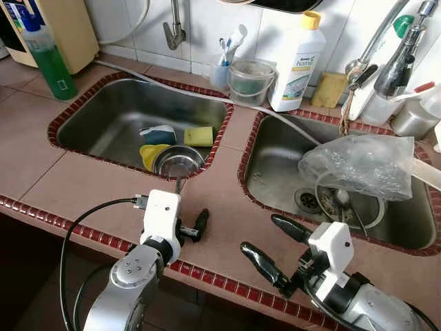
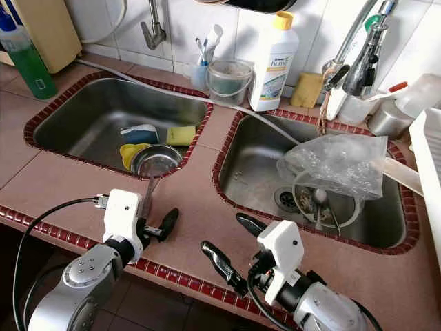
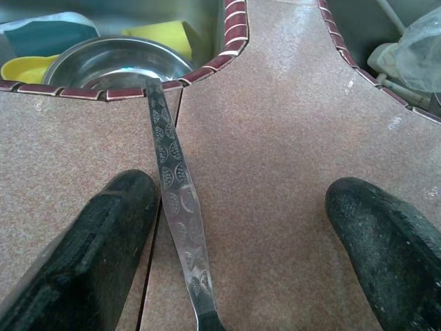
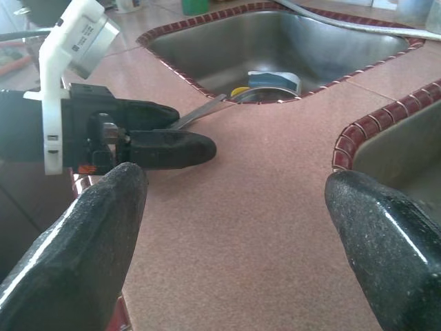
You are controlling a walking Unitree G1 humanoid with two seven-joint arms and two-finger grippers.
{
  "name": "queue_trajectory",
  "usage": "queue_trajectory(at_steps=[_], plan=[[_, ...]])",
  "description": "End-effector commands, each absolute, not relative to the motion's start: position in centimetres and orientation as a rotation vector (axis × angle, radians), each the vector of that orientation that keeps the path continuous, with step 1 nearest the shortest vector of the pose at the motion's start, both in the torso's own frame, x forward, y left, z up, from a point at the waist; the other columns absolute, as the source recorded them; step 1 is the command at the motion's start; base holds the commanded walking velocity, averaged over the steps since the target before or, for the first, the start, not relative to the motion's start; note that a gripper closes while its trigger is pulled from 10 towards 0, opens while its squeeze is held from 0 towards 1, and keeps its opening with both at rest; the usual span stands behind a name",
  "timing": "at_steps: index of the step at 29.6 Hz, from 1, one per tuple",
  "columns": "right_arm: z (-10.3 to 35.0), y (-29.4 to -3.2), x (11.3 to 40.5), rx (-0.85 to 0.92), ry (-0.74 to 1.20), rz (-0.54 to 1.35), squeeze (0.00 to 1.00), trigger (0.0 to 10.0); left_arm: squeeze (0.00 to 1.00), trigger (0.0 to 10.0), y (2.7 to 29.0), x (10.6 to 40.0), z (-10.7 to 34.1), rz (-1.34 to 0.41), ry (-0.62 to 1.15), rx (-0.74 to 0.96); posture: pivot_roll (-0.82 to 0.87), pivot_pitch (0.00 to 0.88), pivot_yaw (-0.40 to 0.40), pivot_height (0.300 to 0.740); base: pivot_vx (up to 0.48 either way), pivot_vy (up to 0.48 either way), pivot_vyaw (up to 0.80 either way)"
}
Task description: Kitchen organization
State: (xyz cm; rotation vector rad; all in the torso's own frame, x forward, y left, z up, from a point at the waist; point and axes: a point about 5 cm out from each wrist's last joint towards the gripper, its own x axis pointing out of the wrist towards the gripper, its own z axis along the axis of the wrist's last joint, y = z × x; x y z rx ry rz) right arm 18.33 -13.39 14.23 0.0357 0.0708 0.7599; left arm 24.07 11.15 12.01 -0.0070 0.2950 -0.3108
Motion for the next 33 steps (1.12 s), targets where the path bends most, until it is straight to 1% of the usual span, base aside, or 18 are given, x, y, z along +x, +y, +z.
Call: queue_trajectory(at_steps=[1, 2, 3, 4, 5, 15, 24, 33], plan=[[14.8, -13.5, 18.2, 0.023, 0.054, 0.752, 0.0, 10.0, 0.0, 3.4, 11.7, 23.6, 10.1, -0.28, 0.407, -0.018, -0.17, 0.186, -0.03, 0.74, 0.0, 0.0, 0.0], [14.8, -13.5, 18.2, 0.023, 0.054, 0.752, 0.0, 10.0, 0.0, 3.4, 11.7, 23.6, 10.1, -0.28, 0.407, -0.018, -0.17, 0.186, -0.03, 0.74, 0.0, 0.0, 0.0], [14.8, -13.5, 18.2, 0.024, 0.053, 0.749, 0.0, 10.0, 0.0, 1.7, 11.7, 23.6, 10.2, -0.282, 0.409, -0.012, -0.17, 0.186, -0.029, 0.74, 0.0, 0.0, 0.0], [14.8, -13.5, 18.2, 0.024, 0.053, 0.749, 0.0, 10.0, 0.0, 1.7, 11.7, 23.6, 10.2, -0.282, 0.409, -0.012, -0.17, 0.186, -0.029, 0.74, 0.0, 0.0, 0.0], [14.8, -13.5, 18.2, 0.026, 0.053, 0.747, 0.0, 10.0, 0.0, 0.0, 11.7, 23.6, 10.2, -0.283, 0.411, -0.013, -0.17, 0.187, -0.027, 0.74, 0.0, 0.0, 0.0], [14.9, -13.5, 18.2, 0.027, 0.046, 0.733, 0.0, 10.0, 0.0, 0.0, 11.6, 23.7, 10.6, -0.312, 0.409, -0.015, -0.17, 0.184, -0.019, 0.74, 0.0, 0.0, 0.0], [15.1, -13.5, 18.3, 0.027, 0.038, 0.73, 0.0, 10.0, 0.0, 0.0, 11.6, 23.6, 11.0, -0.347, 0.4, 0.019, -0.17, 0.179, -0.017, 0.74, 0.0, 0.0, 0.0], [15.0, -13.2, 18.6, 0.024, 0.029, 0.745, 0.0, 10.0, 0.0, 0.0, 12.7, 23.6, 11.6, -0.357, 0.4, 0.068, -0.15, 0.16, -0.013, 0.74, 0.0, 0.0, 0.0]])
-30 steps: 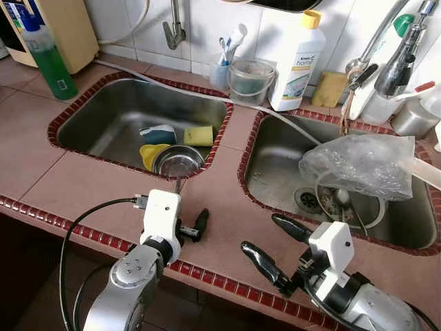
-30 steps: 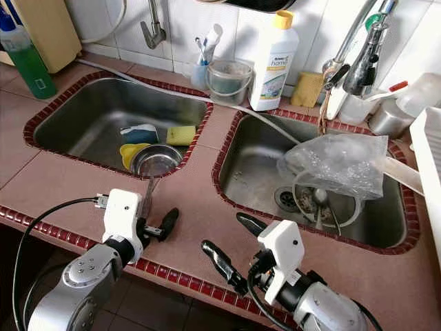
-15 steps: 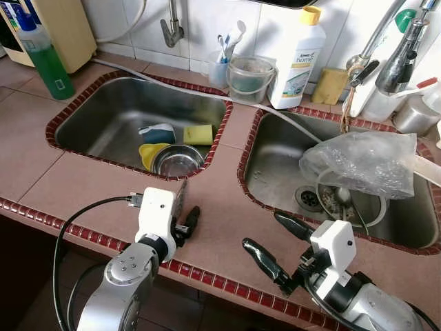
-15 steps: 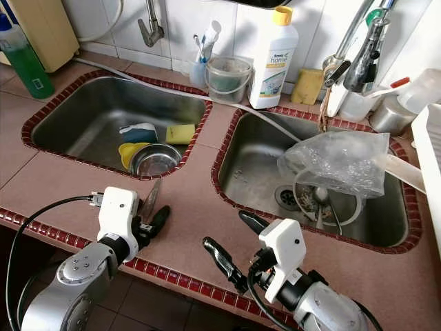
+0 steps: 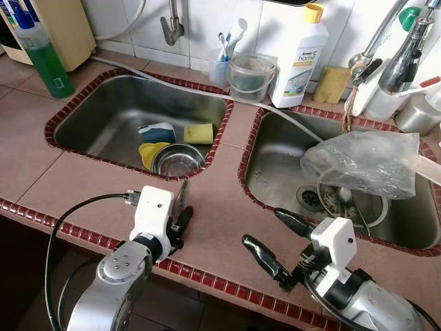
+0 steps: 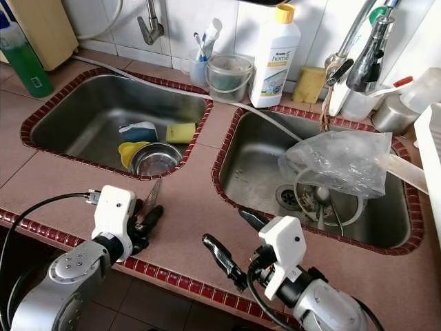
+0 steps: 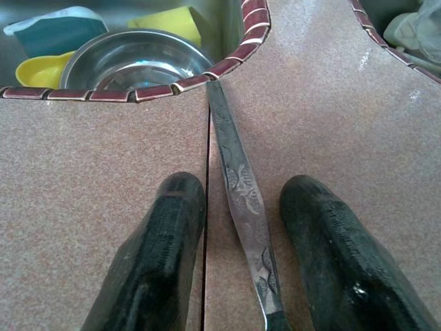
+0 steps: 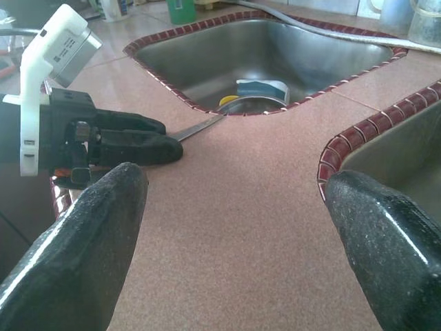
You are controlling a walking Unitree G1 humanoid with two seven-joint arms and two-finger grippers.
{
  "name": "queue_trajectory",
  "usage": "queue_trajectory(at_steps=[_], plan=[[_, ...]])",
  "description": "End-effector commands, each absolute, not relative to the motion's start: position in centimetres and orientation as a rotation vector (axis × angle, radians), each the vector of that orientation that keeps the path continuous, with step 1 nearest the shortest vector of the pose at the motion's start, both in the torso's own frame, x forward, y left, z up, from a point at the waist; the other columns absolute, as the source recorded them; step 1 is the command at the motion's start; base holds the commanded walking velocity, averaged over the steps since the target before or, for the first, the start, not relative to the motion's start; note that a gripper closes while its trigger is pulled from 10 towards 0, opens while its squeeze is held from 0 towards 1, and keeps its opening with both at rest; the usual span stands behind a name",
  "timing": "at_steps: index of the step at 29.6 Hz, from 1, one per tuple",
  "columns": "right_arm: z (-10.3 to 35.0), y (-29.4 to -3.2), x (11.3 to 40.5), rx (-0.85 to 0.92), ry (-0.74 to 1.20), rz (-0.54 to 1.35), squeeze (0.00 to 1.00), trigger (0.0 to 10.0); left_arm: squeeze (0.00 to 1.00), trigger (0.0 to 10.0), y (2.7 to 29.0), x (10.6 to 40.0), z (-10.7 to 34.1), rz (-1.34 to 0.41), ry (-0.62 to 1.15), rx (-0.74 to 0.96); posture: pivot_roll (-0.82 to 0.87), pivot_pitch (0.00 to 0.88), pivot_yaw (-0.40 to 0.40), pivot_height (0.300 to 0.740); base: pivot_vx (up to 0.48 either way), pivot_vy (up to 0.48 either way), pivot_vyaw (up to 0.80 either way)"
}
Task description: Kitchen organization
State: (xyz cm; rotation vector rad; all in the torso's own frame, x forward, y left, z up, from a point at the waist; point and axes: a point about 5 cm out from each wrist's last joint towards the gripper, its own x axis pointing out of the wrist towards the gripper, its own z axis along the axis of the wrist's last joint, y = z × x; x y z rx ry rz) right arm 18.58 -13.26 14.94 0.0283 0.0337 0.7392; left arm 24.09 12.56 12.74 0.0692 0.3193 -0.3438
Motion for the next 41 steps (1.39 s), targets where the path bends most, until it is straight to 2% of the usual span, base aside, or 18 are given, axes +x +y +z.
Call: queue_trajectory(at_steps=[1, 19, 41], plan=[[15.0, -13.2, 18.6, 0.024, 0.029, 0.745, 0.0, 10.0, 0.0, 0.0, 12.7, 23.6, 11.6, -0.357, 0.4, 0.068, -0.15, 0.16, -0.013, 0.74, 0.0, 0.0, 0.0], [14.9, -13.2, 18.8, 0.018, 0.025, 0.75, 0.0, 10.0, 0.0, 0.0, 13.6, 22.1, 11.5, -0.366, 0.448, 0.097, -0.13, 0.167, -0.009, 0.74, 0.0, 0.0, 0.0], [15.1, -13.2, 19.3, 0.017, 0.006, 0.742, 0.0, 10.0, 0.0, 0.0, 13.2, 24.0, 14.0, -0.35, 0.349, 0.049, -0.13, 0.166, -0.008, 0.74, 0.0, 0.0, 0.0]])
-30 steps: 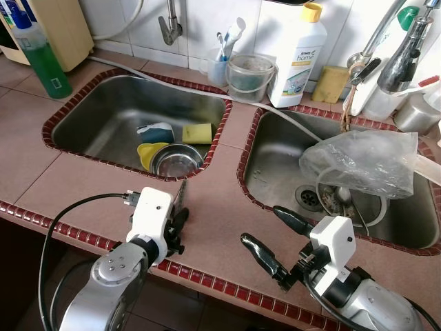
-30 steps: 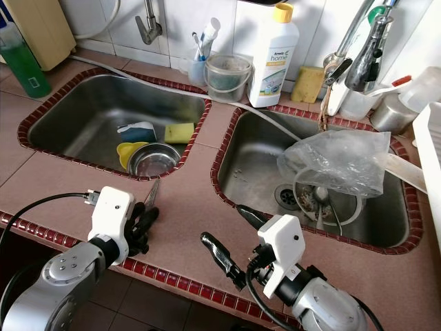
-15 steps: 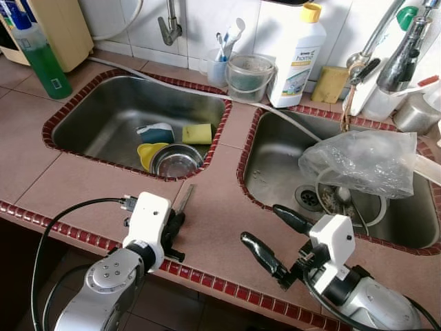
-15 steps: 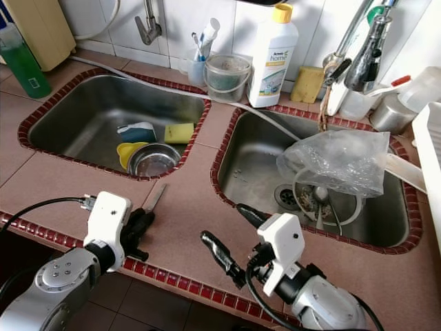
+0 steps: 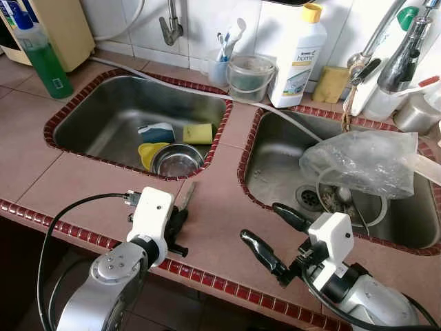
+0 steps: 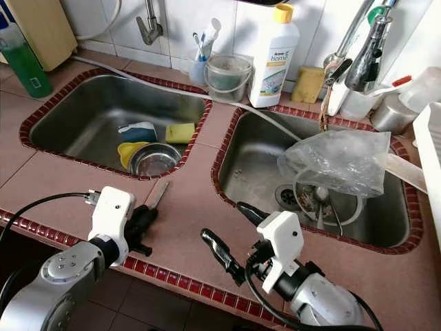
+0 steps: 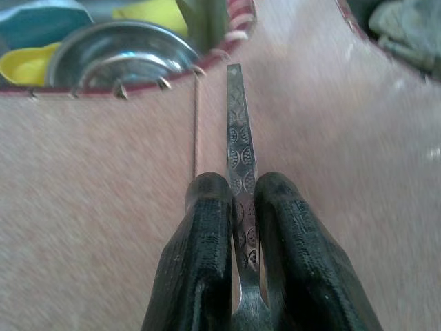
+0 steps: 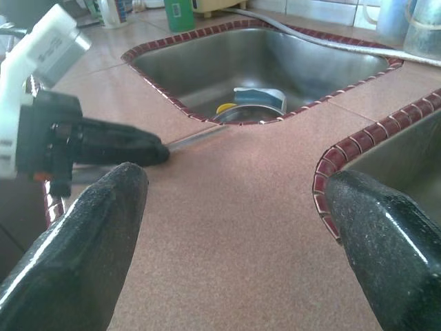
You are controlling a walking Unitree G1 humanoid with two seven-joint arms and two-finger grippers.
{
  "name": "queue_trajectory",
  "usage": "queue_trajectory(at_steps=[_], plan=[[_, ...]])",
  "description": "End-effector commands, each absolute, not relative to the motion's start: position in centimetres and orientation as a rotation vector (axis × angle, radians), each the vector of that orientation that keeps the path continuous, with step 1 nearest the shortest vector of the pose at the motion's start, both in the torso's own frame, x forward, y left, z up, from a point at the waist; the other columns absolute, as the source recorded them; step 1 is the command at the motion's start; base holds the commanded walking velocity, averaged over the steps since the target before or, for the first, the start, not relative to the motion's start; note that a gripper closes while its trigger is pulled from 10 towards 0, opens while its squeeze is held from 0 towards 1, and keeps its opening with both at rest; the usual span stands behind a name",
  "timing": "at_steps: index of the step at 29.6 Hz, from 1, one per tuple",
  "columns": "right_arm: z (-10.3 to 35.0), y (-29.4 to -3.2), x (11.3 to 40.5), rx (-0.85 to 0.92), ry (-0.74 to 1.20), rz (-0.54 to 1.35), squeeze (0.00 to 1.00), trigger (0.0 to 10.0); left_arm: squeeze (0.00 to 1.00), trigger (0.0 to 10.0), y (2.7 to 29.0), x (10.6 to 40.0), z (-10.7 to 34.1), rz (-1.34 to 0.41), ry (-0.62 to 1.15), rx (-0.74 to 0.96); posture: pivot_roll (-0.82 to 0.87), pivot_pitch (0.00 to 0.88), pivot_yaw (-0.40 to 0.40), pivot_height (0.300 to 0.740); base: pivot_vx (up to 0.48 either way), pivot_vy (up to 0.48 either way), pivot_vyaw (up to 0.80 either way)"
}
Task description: Kitchen organization
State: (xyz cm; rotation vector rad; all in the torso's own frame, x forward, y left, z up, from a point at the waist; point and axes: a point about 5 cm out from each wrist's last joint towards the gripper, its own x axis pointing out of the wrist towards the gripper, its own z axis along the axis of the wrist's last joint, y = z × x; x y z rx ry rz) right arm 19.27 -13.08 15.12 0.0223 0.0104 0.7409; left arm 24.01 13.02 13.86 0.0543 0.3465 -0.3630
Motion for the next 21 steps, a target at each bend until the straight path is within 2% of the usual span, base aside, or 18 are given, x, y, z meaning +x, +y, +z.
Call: queue_trajectory(at_steps=[1, 16, 19, 20, 21], plan=[[15.1, -13.2, 19.3, 0.016, 0.005, 0.741, 0.0, 10.0, 0.0, 0.0, 13.3, 24.2, 14.4, -0.344, 0.336, 0.042, -0.13, 0.165, -0.008, 0.74, 0.0, 0.0, 0.0], [15.2, -13.0, 19.6, 0.016, 0.0, 0.751, 0.0, 10.0, 0.0, 0.0, 13.4, 24.3, 15.1, -0.334, 0.315, 0.007, -0.12, 0.158, -0.017, 0.74, 0.0, 0.0, 0.0], [15.4, -12.9, 19.8, 0.026, -0.013, 0.747, 0.0, 10.0, 0.0, 0.3, 13.2, 24.7, 15.9, -0.326, 0.244, -0.038, -0.12, 0.152, -0.019, 0.74, 0.0, 0.0, 0.0], [15.4, -12.9, 19.9, 0.027, -0.016, 0.747, 0.0, 10.0, 0.0, 3.0, 13.2, 24.7, 16.1, -0.325, 0.224, -0.036, -0.12, 0.149, -0.019, 0.74, 0.0, 0.0, 0.0], [15.4, -12.8, 19.9, 0.029, -0.018, 0.748, 0.0, 10.0, 0.0, 10.0, 13.1, 24.8, 16.3, -0.322, 0.206, -0.024, -0.12, 0.146, -0.02, 0.74, 0.0, 0.0, 0.0]])
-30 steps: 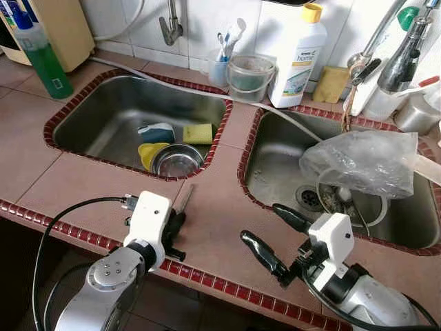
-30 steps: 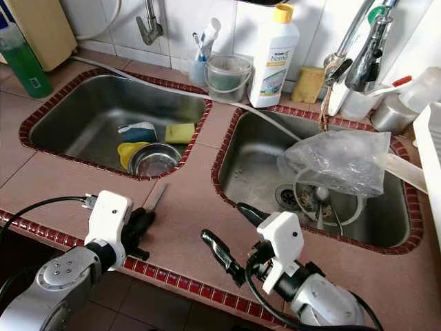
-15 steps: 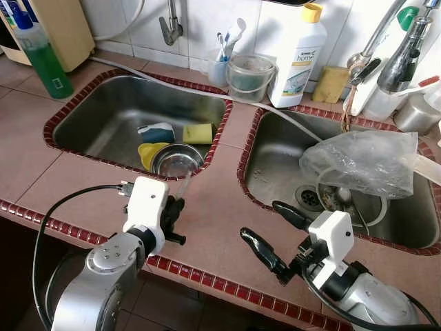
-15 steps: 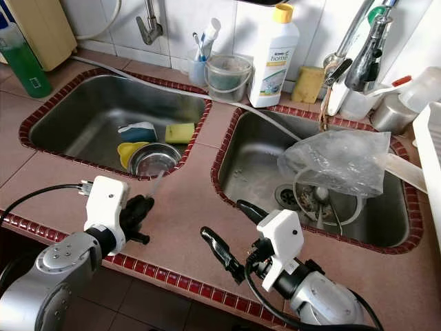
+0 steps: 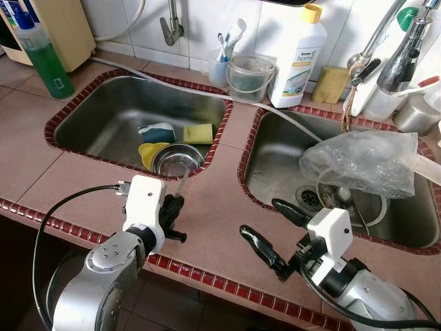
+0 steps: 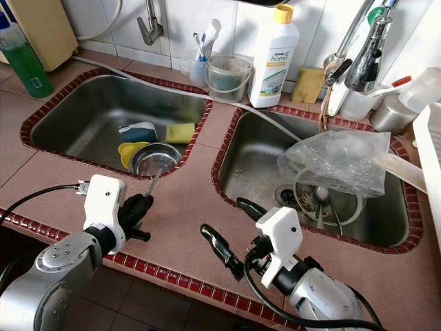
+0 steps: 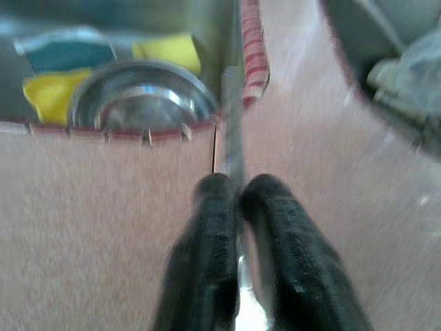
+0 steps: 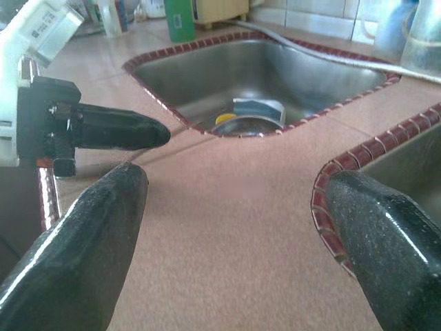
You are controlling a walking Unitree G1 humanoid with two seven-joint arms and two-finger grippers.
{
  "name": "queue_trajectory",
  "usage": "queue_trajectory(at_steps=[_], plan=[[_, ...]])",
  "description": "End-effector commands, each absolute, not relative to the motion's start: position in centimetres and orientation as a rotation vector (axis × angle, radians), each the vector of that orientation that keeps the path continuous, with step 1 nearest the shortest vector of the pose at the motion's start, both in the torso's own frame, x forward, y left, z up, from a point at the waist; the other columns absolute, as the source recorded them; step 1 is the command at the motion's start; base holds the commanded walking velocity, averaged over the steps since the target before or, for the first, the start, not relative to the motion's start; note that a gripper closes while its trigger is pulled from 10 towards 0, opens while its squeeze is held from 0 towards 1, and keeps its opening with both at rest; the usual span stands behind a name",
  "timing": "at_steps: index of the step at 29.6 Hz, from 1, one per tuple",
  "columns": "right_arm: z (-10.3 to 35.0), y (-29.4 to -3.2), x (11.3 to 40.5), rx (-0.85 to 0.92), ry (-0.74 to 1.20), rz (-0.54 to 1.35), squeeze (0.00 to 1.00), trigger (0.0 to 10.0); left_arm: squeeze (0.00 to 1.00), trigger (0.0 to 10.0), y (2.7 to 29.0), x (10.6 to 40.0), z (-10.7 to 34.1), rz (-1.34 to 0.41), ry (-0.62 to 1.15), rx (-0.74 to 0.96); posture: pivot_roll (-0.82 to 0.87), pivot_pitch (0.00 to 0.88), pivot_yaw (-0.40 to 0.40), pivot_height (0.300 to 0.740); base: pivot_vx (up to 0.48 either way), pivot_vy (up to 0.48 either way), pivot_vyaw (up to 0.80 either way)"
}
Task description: Kitchen organization
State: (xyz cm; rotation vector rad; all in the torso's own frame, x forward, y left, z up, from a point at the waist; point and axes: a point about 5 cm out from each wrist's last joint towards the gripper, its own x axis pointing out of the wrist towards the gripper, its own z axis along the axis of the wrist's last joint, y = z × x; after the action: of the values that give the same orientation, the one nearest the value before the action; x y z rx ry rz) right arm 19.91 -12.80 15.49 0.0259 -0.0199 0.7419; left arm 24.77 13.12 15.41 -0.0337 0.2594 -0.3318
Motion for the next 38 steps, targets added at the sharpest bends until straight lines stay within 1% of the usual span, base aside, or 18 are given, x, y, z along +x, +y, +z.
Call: queue_trajectory(at_steps=[1, 3, 10, 14, 16, 17, 18, 19, 20, 31, 34, 38], plan=[[15.4, -12.8, 19.9, 0.029, -0.018, 0.748, 0.0, 10.0, 0.0, 10.0, 13.1, 24.8, 16.3, -0.322, 0.206, -0.024, -0.12, 0.146, -0.02, 0.74, 0.0, 0.0, 0.0], [15.4, -12.7, 19.9, 0.031, -0.021, 0.75, 0.0, 10.0, 0.0, 10.0, 12.8, 25.1, 16.5, -0.332, 0.186, -0.054, -0.12, 0.143, -0.019, 0.74, 0.0, 0.0, 0.0], [15.5, -12.5, 20.0, 0.035, -0.03, 0.748, 0.0, 10.0, 0.0, 10.0, 12.5, 25.2, 16.6, -0.357, 0.173, -0.056, -0.13, 0.132, -0.016, 0.74, 0.0, 0.0, 0.0], [15.5, -12.6, 19.9, 0.034, -0.03, 0.747, 0.0, 10.0, 0.0, 10.0, 12.6, 24.9, 16.3, -0.383, 0.176, -0.02, -0.13, 0.132, -0.013, 0.74, 0.0, 0.0, 0.0], [15.4, -12.7, 19.9, 0.03, -0.027, 0.746, 0.0, 10.0, 0.0, 10.0, 12.5, 24.8, 16.5, -0.407, 0.135, 0.019, -0.13, 0.13, -0.013, 0.74, 0.0, 0.0, 0.0], [15.4, -12.6, 19.9, 0.031, -0.027, 0.746, 0.0, 10.0, 0.0, 10.0, 12.6, 24.9, 16.4, -0.396, 0.147, -0.009, -0.13, 0.13, -0.012, 0.74, 0.0, 0.0, 0.0], [15.4, -12.6, 19.9, 0.032, -0.027, 0.745, 0.0, 10.0, 0.51, 10.0, 12.6, 24.9, 16.3, -0.386, 0.16, -0.033, -0.13, 0.129, -0.013, 0.74, 0.0, 0.0, 0.0], [15.4, -12.6, 19.9, 0.033, -0.027, 0.746, 0.0, 10.0, 0.71, 10.0, 12.7, 24.9, 16.4, -0.388, 0.157, -0.037, -0.13, 0.129, -0.013, 0.74, 0.0, 0.0, 0.0], [15.4, -12.6, 19.9, 0.033, -0.027, 0.747, 0.0, 10.0, 1.0, 10.0, 12.7, 24.9, 16.4, -0.391, 0.16, -0.038, -0.13, 0.129, -0.013, 0.74, 0.0, 0.0, 0.0], [15.4, -12.7, 19.9, 0.031, -0.023, 0.748, 0.0, 10.0, 1.0, 10.0, 13.6, 24.4, 15.3, -0.384, 0.221, 0.016, -0.12, 0.143, -0.016, 0.74, 0.0, 0.0, 0.0], [15.4, -12.6, 19.9, 0.035, -0.026, 0.747, 0.0, 10.0, 1.0, 10.0, 13.8, 24.5, 14.7, -0.379, 0.242, 0.055, -0.12, 0.144, -0.014, 0.74, 0.0, 0.0, 0.0], [15.5, -12.5, 19.9, 0.038, -0.031, 0.747, 0.0, 10.0, 1.0, 10.0, 13.7, 24.8, 14.4, -0.374, 0.248, 0.059, -0.13, 0.147, -0.013, 0.74, 0.0, 0.0, 0.0]])
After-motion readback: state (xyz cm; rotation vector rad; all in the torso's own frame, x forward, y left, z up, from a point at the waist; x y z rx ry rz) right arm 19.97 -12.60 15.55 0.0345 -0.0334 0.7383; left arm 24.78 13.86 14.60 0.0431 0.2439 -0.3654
